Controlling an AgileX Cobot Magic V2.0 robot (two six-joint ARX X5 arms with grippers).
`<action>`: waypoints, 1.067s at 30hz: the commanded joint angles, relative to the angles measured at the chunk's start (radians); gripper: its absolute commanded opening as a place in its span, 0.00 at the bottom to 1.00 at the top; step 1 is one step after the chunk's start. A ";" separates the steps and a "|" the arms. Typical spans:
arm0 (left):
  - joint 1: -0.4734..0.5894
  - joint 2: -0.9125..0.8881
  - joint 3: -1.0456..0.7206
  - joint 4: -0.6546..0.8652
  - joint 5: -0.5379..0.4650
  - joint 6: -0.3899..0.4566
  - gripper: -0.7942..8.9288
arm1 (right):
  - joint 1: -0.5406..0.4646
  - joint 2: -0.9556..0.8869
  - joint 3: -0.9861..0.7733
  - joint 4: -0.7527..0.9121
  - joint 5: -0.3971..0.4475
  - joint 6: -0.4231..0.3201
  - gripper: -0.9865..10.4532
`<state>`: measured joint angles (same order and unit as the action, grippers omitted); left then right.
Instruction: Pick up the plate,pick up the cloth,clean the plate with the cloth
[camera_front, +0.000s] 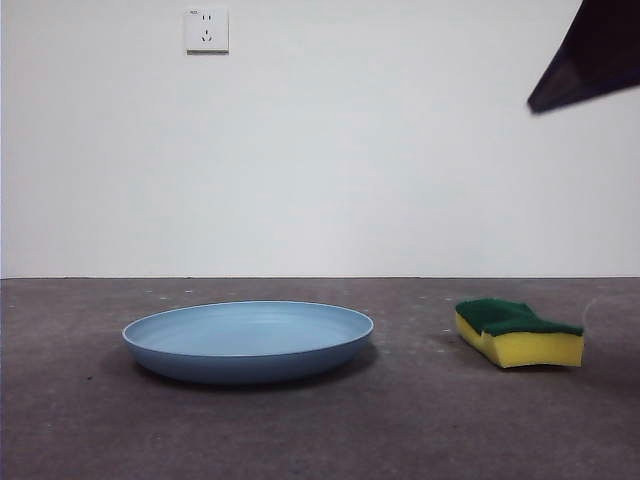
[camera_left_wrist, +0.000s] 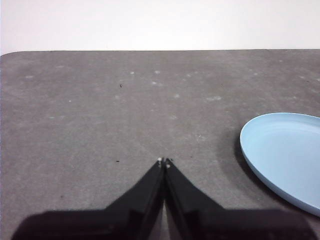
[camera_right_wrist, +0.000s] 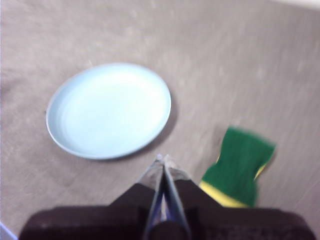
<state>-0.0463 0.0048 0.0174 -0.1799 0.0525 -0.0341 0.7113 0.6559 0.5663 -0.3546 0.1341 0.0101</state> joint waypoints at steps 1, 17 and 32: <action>0.003 -0.003 -0.013 0.003 0.002 0.005 0.08 | -0.072 -0.043 -0.013 0.031 0.001 -0.080 0.07; 0.003 -0.003 -0.013 0.003 0.002 0.005 0.08 | -0.640 -0.457 -0.395 0.254 -0.152 0.041 0.07; 0.003 -0.003 -0.013 0.003 0.002 0.005 0.08 | -0.639 -0.608 -0.559 0.264 -0.163 0.116 0.07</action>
<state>-0.0463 0.0048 0.0174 -0.1799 0.0525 -0.0341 0.0719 0.0574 0.0204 -0.1013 -0.0269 0.1032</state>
